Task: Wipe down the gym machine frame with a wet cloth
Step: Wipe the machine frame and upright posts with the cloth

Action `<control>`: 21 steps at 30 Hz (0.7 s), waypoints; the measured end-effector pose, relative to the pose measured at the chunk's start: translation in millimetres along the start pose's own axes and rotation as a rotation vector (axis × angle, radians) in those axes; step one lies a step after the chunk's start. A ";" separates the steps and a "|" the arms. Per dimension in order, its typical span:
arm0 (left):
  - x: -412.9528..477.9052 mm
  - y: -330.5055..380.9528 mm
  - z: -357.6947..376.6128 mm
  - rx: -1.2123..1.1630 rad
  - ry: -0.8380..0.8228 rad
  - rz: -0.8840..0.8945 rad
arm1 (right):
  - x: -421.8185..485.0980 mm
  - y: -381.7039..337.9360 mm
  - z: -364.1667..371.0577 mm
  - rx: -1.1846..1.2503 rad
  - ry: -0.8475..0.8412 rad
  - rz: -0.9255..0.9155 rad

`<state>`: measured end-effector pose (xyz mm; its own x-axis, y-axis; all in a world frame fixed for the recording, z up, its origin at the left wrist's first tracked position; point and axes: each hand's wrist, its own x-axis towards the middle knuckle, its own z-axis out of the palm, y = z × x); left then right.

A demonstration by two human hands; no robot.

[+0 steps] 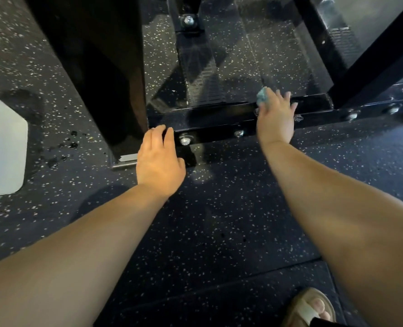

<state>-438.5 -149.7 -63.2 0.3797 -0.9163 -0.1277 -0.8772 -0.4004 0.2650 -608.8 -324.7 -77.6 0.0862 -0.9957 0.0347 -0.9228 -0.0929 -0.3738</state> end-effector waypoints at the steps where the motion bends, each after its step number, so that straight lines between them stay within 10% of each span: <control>1: -0.9 -1.2 -0.5 -0.015 0.017 0.007 | -4.0 -9.9 2.8 0.002 0.018 0.038; 8: -6.4 -29.2 -5.0 -0.184 0.165 -0.203 | -73.6 -113.7 36.4 -0.061 -0.284 -0.661; 15: -1.1 -41.2 -14.5 -0.504 0.193 -0.550 | -40.4 -86.8 33.1 0.206 -0.078 -0.172; 21: 5.1 -26.6 -18.4 -0.791 0.252 -0.703 | -90.3 -151.6 50.0 0.131 -0.243 -0.603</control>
<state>-407.9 -143.9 -53.3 0.8515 -0.4190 -0.3153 -0.0366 -0.6473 0.7614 -457.9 -220.8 -70.4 0.6697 -0.7394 0.0689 -0.6344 -0.6179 -0.4646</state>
